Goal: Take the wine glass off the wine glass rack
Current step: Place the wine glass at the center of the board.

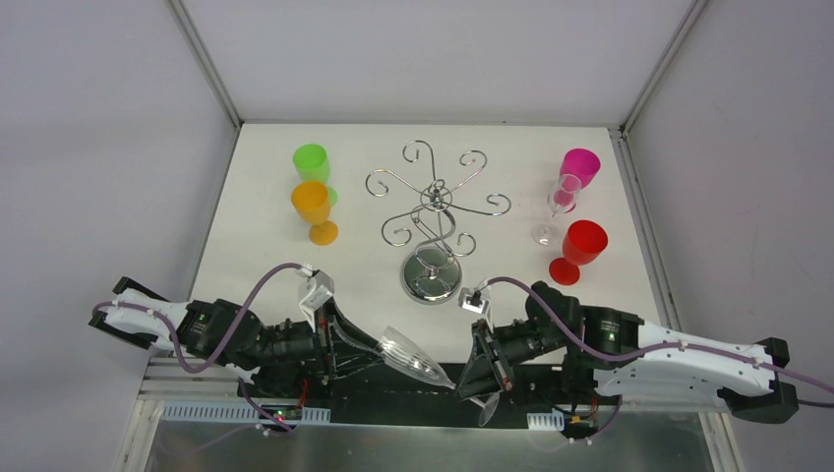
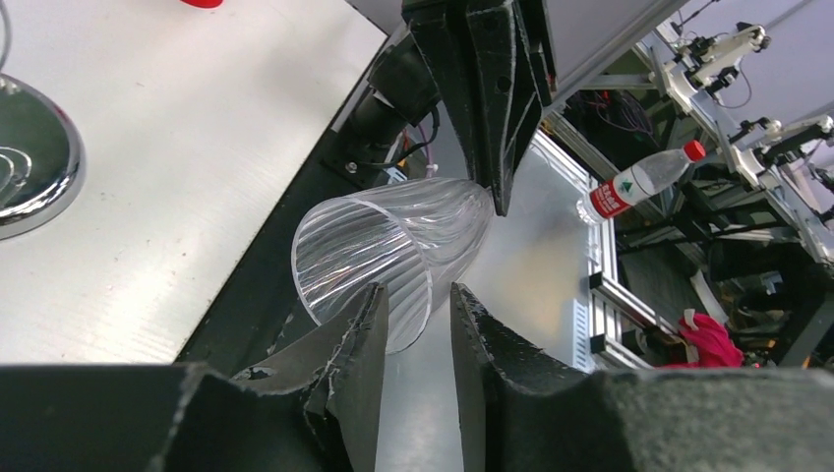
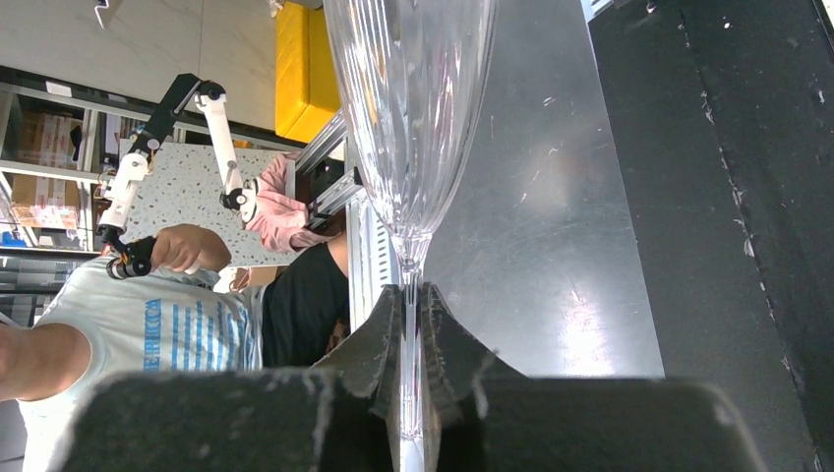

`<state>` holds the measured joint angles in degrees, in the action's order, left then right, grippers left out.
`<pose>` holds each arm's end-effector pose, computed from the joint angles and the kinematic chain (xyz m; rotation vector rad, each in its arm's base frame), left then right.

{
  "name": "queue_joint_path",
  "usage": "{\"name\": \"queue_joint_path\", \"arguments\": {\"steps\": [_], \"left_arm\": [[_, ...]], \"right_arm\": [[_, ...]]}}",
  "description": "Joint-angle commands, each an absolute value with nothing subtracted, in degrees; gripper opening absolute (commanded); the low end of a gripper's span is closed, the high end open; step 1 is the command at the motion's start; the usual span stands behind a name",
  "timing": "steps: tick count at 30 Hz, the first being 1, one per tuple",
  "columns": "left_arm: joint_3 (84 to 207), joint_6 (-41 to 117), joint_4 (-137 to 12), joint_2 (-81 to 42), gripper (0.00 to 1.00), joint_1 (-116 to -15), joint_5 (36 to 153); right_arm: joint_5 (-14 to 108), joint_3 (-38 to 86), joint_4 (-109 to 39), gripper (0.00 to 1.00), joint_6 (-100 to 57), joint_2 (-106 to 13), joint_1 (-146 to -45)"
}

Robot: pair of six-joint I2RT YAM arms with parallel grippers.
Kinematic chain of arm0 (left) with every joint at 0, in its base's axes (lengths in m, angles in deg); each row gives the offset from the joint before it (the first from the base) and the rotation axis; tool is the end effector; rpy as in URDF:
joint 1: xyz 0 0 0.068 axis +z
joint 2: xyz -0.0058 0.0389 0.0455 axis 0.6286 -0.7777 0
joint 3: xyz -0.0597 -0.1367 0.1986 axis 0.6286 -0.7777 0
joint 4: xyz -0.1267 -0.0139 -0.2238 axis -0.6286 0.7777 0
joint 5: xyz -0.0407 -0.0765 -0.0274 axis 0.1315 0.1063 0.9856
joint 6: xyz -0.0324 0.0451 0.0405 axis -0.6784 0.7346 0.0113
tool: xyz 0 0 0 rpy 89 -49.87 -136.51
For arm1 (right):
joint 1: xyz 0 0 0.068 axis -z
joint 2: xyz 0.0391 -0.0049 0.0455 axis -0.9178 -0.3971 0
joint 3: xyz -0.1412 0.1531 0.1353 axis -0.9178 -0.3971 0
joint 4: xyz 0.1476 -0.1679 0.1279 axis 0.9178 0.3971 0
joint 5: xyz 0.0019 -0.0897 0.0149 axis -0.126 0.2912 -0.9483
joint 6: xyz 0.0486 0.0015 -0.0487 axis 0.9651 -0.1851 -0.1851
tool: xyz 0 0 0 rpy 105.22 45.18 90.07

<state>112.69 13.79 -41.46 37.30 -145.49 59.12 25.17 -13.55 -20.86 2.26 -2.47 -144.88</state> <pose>-0.0107 -0.1247 0.3351 0.6485 1.6609 -1.5557 0.0117 0.1900 0.2924 -1.2632 1.7864 1.6961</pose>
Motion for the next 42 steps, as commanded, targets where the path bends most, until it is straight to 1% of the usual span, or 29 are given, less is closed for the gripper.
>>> {"name": "queue_joint_path", "arguments": {"steps": [1,9,15,20,24,26,31,32,34,35,38,39,42], "left_arm": [[112.6,15.9,-44.8,37.6,0.28,-145.8,62.2],[111.1,18.2,-48.6,38.6,0.27,-145.7,66.0],[110.4,20.7,-52.2,37.7,0.24,-145.8,70.1],[110.9,21.8,-53.0,36.8,0.17,-145.7,72.6],[111.2,22.5,-53.2,36.2,0.07,-145.8,73.7],[111.3,22.8,-53.0,36.1,0.00,-145.8,73.9],[111.3,22.9,-53.1,36.2,0.00,-145.8,74.1],[111.4,23.0,-53.1,36.2,0.00,-145.8,74.2],[111.4,23.2,-53.0,36.3,0.00,-145.8,74.1],[111.4,23.2,-53.0,36.4,0.00,-145.8,74.1],[111.4,23.3,-52.3,37.1,0.00,-145.8,73.3],[111.4,23.2,-52.0,37.4,0.00,-145.8,72.9],[111.6,23.0,-50.2,38.2,0.00,-145.8,71.0]], "right_arm": [[24.3,-12.7,-25.3,0.00,2.3,-1.0,-145.4],[22.2,-15.3,-28.5,0.00,3.4,1.7,-145.7],[21.2,-15.7,-30.0,0.00,3.9,1.0,-145.8],[21.0,-15.7,-30.4,0.00,4.1,0.7,-145.9],[20.8,-16.0,-30.7,0.00,4.3,0.8,-145.9],[20.8,-16.0,-30.6,0.00,4.4,1.0,-145.9],[20.7,-16.3,-30.6,0.00,4.7,1.4,-146.0],[20.9,-16.4,-30.5,0.01,4.7,1.6,-146.0],[21.3,-16.4,-30.3,0.08,4.8,1.8,-146.0],[21.7,-16.3,-29.9,0.17,4.8,2.0,-146.0],[23.0,-16.0,-28.6,0.31,4.5,2.6,-145.9],[23.5,-15.9,-28.1,0.39,4.5,2.8,-146.0],[25.3,-15.4,-25.7,0.49,4.0,3.8,-146.0]]}}
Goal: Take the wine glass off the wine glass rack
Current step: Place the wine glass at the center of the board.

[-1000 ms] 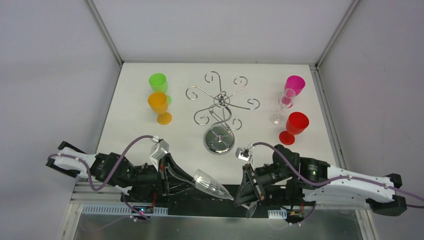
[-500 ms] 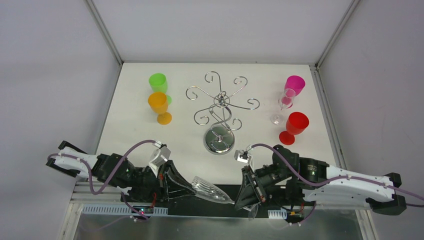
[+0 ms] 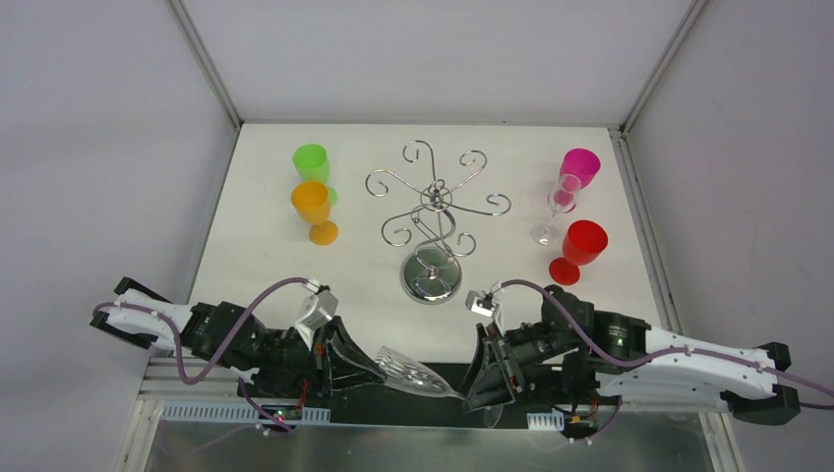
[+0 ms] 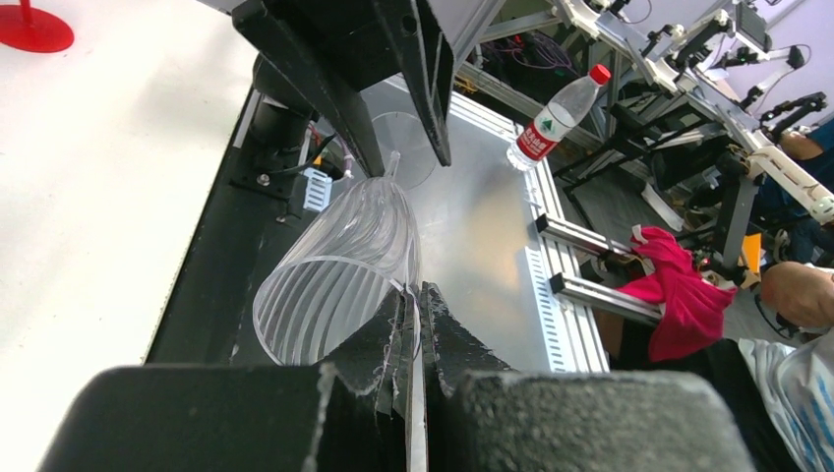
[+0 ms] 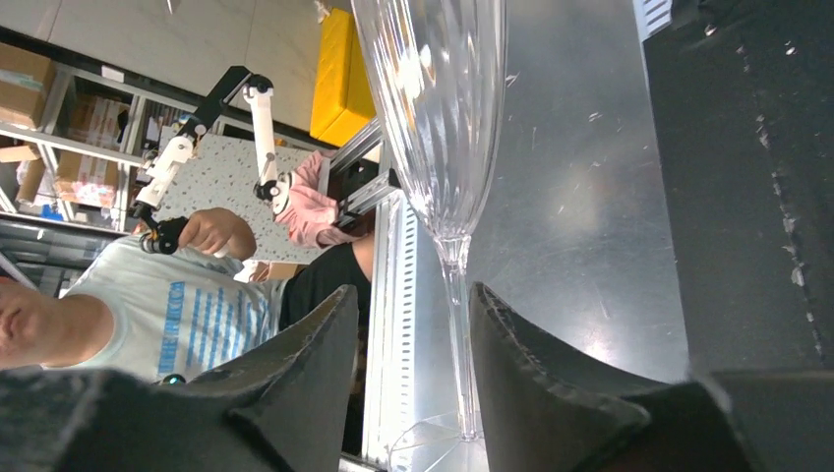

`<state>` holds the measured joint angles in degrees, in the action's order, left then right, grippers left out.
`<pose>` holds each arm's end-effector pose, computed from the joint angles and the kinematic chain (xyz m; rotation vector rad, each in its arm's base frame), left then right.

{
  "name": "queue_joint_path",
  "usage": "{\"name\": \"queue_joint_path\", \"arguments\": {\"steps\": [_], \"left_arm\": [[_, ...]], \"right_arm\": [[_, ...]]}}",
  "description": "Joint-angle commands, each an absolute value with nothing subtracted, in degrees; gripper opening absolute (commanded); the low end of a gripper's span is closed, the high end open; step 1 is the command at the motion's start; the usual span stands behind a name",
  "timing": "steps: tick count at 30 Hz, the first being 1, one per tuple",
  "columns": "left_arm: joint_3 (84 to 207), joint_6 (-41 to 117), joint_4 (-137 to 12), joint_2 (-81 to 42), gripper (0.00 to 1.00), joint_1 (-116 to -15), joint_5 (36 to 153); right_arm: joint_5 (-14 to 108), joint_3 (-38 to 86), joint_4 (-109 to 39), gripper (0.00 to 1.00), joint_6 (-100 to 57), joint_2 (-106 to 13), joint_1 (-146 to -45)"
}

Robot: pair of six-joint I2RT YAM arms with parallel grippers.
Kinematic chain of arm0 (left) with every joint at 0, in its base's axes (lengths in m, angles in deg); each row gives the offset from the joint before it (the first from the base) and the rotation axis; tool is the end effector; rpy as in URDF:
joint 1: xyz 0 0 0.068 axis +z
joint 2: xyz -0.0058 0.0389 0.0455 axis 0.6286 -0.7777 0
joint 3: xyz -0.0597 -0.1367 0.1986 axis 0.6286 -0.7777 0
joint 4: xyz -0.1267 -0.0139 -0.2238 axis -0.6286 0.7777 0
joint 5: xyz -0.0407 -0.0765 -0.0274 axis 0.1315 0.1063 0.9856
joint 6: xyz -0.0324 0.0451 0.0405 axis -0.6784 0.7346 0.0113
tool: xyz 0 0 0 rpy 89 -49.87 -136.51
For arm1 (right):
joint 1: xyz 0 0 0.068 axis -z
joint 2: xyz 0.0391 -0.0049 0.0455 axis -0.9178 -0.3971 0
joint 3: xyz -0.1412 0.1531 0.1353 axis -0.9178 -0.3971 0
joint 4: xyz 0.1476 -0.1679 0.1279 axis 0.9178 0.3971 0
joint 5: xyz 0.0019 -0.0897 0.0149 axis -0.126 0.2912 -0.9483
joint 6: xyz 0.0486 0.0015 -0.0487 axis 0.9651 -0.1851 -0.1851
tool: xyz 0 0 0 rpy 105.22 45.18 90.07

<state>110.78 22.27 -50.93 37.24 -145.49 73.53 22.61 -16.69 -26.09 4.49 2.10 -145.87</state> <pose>-0.0255 -0.1285 0.3451 0.8887 1.4183 -1.7248 0.0042 0.1795 0.2969 -1.2658 1.6677 1.8134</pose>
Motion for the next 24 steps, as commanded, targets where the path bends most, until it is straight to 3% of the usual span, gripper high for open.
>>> {"name": "queue_joint_path", "arguments": {"steps": [1,11,24], "left_arm": [[111.6,22.9,-49.7,38.4,0.00,-145.8,70.3],[115.7,20.9,-40.2,37.2,0.00,-145.8,61.7],[125.4,8.1,-15.3,31.9,0.00,-145.8,34.7]], "right_arm": [[26.1,-15.3,-24.9,0.51,3.7,4.4,-146.0],[35.0,-12.5,-13.5,0.55,1.2,10.4,-145.9],[37.2,-13.6,-11.6,0.56,1.3,14.2,-146.0]]}}
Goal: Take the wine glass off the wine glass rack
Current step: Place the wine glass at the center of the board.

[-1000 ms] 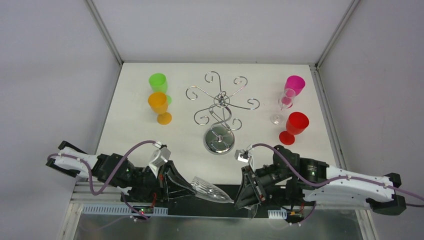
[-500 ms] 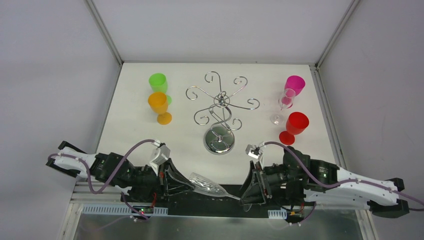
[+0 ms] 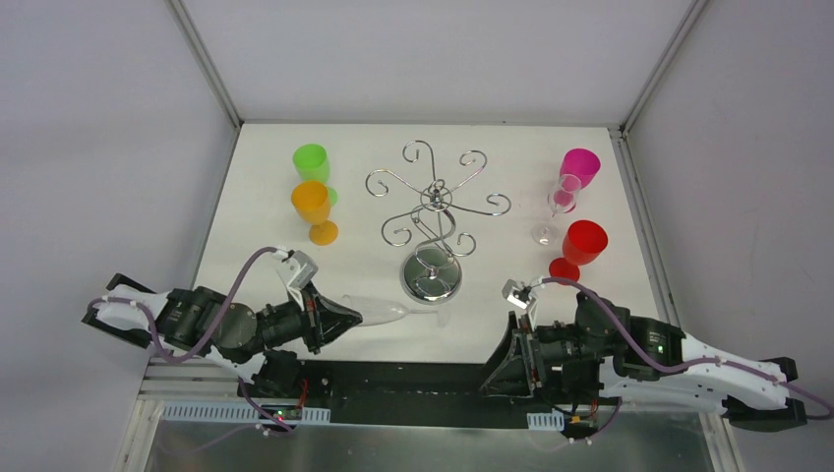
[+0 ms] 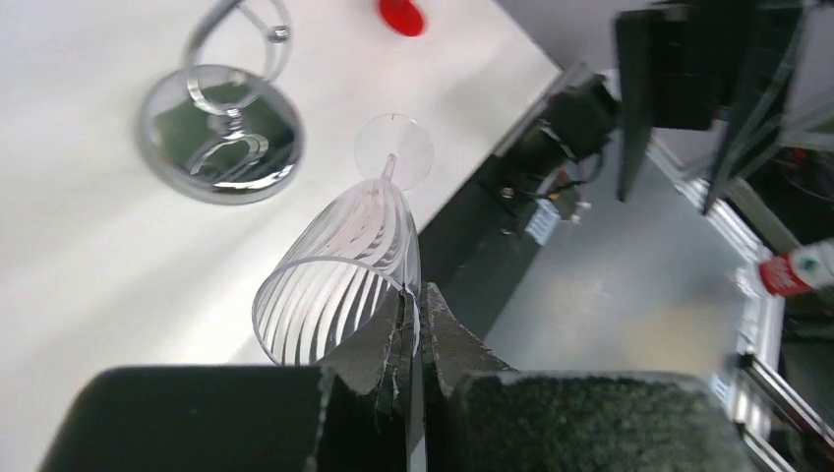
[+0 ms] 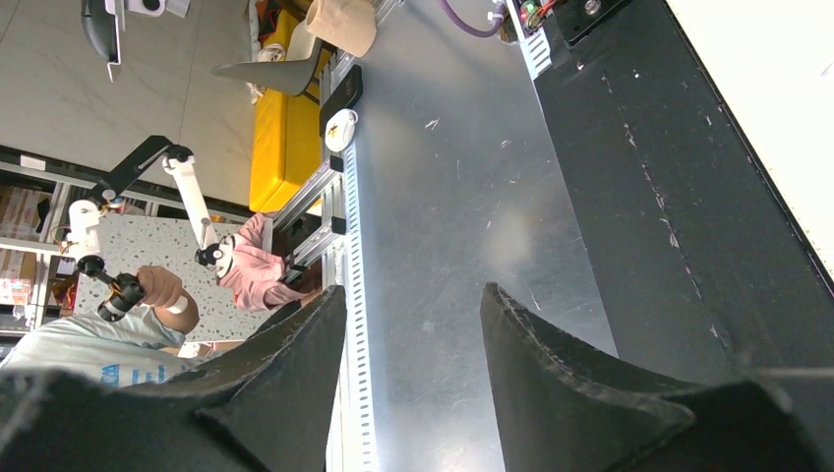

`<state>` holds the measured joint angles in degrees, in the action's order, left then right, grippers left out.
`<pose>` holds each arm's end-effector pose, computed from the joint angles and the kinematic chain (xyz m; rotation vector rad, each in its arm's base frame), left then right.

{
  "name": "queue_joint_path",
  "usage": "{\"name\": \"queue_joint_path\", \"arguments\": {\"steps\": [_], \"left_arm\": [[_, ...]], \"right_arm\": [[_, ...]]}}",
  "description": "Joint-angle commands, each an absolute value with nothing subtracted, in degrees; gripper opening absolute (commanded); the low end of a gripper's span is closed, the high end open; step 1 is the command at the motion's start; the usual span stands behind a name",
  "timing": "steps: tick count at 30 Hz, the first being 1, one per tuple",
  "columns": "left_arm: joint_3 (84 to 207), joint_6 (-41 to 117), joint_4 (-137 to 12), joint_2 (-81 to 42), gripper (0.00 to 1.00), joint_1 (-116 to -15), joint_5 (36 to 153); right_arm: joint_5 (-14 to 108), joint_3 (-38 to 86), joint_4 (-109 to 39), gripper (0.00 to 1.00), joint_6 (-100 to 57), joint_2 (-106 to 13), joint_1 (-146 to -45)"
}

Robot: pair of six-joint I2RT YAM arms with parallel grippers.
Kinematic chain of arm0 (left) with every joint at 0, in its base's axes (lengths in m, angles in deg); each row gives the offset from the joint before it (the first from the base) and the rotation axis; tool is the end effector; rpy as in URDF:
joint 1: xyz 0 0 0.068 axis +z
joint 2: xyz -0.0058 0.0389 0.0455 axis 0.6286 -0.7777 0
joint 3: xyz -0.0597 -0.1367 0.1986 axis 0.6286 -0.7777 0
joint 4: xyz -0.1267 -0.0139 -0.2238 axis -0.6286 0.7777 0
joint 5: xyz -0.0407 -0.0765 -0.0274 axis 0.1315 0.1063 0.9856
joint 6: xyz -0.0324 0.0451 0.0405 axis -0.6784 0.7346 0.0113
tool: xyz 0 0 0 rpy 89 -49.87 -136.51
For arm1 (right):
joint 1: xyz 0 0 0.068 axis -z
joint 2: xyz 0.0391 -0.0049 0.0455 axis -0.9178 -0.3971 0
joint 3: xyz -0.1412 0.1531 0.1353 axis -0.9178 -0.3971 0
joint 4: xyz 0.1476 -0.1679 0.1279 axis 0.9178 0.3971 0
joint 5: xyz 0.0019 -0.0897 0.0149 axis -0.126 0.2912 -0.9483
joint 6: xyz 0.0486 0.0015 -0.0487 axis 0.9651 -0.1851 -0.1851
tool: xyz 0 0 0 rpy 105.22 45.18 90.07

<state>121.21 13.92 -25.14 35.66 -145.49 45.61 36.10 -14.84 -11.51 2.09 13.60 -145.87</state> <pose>0.0067 -0.1046 0.3458 0.5507 1.7546 -1.2394 0.0086 0.1390 0.3039 -1.0806 1.7161 1.6091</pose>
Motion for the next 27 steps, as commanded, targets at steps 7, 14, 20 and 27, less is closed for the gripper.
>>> {"name": "queue_joint_path", "arguments": {"steps": [7,14,20,27], "left_arm": [[133.3,-1.3,0.0,21.7,0.00,-145.7,25.6],[134.7,-2.0,1.5,18.3,0.00,-145.1,25.2],[132.9,4.9,-7.4,16.3,0.00,-142.1,30.0],[129.1,12.4,-16.3,15.0,0.00,-124.7,47.3]], "right_arm": [[36.7,-14.7,-12.3,0.56,1.1,14.2,-145.9],[36.0,-16.2,-14.0,0.56,1.1,14.2,-145.9],[34.9,-16.4,-15.0,0.56,0.2,12.4,-146.0],[34.2,-16.0,-15.5,0.56,-0.3,11.1,-146.0]]}}
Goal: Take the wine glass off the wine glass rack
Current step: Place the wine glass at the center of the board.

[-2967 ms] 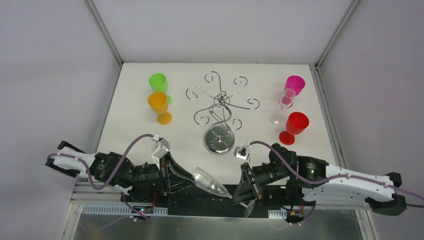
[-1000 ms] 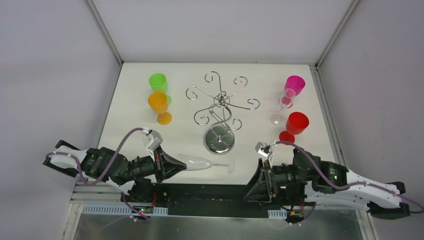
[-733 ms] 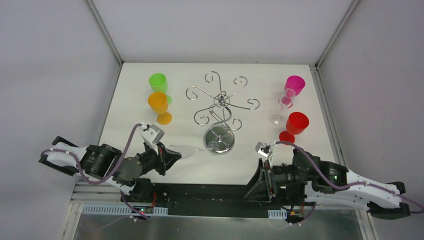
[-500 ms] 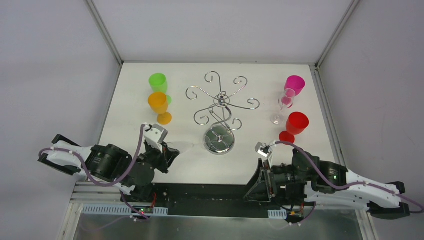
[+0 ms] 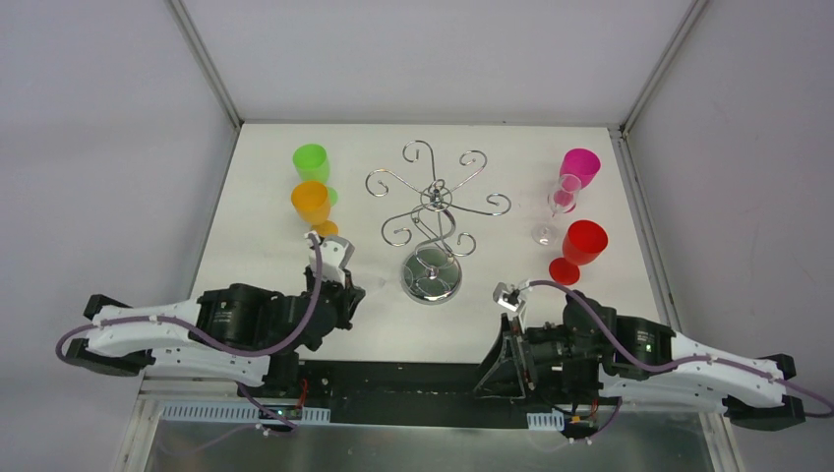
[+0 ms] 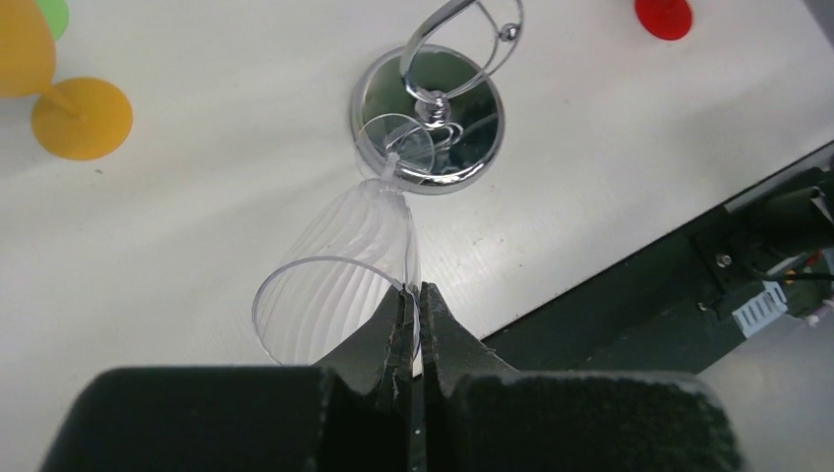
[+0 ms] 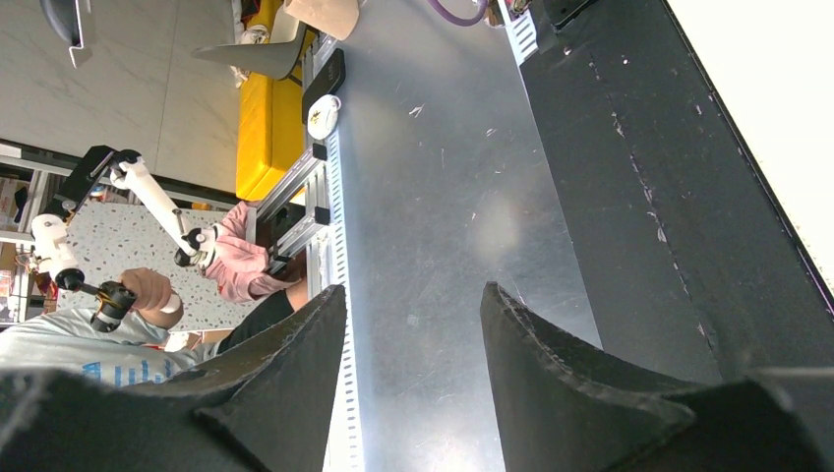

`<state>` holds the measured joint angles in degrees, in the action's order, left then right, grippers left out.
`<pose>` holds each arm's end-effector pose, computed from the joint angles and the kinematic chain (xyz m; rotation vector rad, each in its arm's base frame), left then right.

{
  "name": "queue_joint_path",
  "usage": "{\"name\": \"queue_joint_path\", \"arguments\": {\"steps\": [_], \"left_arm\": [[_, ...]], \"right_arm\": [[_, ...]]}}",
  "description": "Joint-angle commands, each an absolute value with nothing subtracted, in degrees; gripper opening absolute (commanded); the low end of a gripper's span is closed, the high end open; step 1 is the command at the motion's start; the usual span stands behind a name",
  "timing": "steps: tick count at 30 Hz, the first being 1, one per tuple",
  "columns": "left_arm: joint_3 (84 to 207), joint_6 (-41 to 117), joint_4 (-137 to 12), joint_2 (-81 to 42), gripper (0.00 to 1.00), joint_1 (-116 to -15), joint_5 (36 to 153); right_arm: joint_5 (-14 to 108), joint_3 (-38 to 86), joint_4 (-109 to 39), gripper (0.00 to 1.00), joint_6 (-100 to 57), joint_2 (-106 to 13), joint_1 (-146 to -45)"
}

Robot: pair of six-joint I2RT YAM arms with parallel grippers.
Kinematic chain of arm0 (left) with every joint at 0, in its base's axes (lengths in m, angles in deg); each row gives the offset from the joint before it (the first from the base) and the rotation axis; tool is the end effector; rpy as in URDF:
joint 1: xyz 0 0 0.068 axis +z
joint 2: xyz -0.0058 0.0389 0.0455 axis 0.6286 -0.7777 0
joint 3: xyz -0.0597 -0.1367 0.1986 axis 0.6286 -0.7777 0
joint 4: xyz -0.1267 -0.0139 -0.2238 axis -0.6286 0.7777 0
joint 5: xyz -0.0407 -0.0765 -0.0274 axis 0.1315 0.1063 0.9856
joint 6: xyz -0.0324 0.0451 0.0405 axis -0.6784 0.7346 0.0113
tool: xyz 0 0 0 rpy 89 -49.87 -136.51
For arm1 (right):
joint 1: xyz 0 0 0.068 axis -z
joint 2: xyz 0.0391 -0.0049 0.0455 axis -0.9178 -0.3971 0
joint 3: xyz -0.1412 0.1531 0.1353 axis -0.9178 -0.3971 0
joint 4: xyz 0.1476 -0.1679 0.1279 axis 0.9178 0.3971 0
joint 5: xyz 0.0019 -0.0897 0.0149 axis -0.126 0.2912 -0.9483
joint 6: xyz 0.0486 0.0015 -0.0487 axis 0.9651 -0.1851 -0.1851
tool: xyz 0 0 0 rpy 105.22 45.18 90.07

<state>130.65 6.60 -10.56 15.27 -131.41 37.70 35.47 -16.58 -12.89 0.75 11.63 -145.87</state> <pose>0.0353 -0.1486 0.3347 0.3796 1.9623 -0.6419 0.0098 0.1485 0.2922 -1.1212 1.7388 1.5814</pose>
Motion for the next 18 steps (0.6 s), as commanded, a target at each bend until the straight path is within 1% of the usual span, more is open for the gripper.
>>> {"name": "queue_joint_path", "arguments": {"steps": [1,4,7,13,18], "left_arm": [[128.7,12.9,-16.6,15.6,0.00,-123.7,47.5],[127.6,13.9,-16.8,18.5,0.00,-121.4,46.6],[127.7,15.0,-15.9,19.9,0.00,-116.9,49.8],[130.8,18.0,-14.3,13.3,0.00,-107.0,58.0],[131.1,20.4,-14.2,14.7,0.00,-99.2,60.6]], "right_arm": [[34.2,-16.0,-15.4,0.56,-0.1,11.4,-146.0],[34.3,-16.6,-15.1,0.56,0.5,12.7,-145.9],[34.9,-17.6,-15.3,0.56,0.8,14.1,-146.0],[34.8,-17.3,-15.5,0.56,-0.1,13.0,-146.0],[33.9,-17.9,-16.4,0.56,0.3,12.5,-146.0]]}}
